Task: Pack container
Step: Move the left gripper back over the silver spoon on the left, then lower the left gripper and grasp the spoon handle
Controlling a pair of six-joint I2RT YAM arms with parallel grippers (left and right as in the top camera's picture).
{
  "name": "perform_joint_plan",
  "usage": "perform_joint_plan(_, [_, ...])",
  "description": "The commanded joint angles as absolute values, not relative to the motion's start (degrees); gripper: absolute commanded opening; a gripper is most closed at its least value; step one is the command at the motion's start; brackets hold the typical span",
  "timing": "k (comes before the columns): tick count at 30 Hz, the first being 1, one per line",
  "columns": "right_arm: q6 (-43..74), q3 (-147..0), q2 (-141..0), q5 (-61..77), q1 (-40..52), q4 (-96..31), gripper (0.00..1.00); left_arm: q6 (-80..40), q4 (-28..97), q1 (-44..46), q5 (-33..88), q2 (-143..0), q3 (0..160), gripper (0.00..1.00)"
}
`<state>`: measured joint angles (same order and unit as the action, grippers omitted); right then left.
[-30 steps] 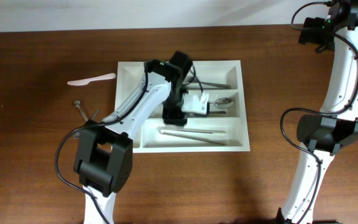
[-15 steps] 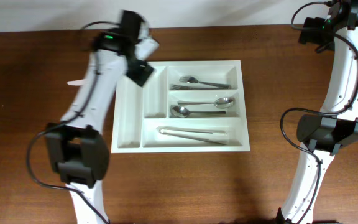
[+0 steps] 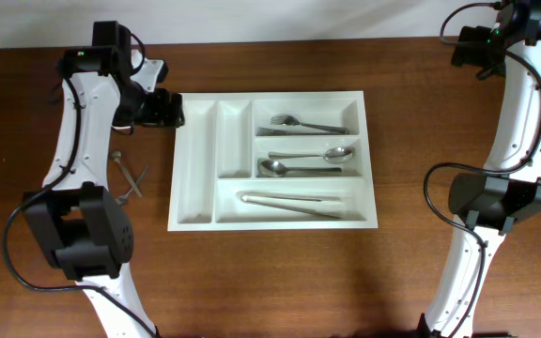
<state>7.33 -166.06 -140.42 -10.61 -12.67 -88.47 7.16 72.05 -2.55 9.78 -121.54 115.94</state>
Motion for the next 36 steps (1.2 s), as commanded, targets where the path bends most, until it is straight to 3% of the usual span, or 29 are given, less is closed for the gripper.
perform_joint_plan(1, [7.6,-165.8,-140.2,-10.7,-12.4,-88.5,0.99,-10.4,73.2,-4.2,-7.2,-124.0,116.2,0.93])
perform_joint_plan(3, [7.6,-165.8,-140.2,-10.7,-12.4,-88.5,0.99,-24.6,75.9,-4.6,-15.4,-125.8,116.1,0.93])
perform_joint_plan(10, [7.6,-165.8,-140.2,-10.7,-12.4,-88.5,0.99,-39.5,73.2,-5.1,-15.9,-127.6,109.6,0.93])
perform_joint_plan(22, [7.6,-165.8,-140.2,-10.7,-12.4,-88.5,0.99,-43.3,63.9,-7.8,-13.6,-127.6,100.3,0.89])
perform_joint_plan(25, [7.6,-165.8,-140.2,-10.7,-12.4,-88.5,0.99,-42.3,60.6,-10.2,-10.0,-127.6,97.8,0.78])
perform_joint_plan(34, [7.6,-165.8,-140.2,-10.7,-12.4,-88.5,0.99,-32.4,51.6,-14.2,-2.3,-127.6,91.8,0.59])
perform_joint_plan(36, [7.6,-165.8,-140.2,-10.7,-12.4,-88.5,0.99,-31.1,51.4,-14.2,-2.3,-127.6,91.8,0.42])
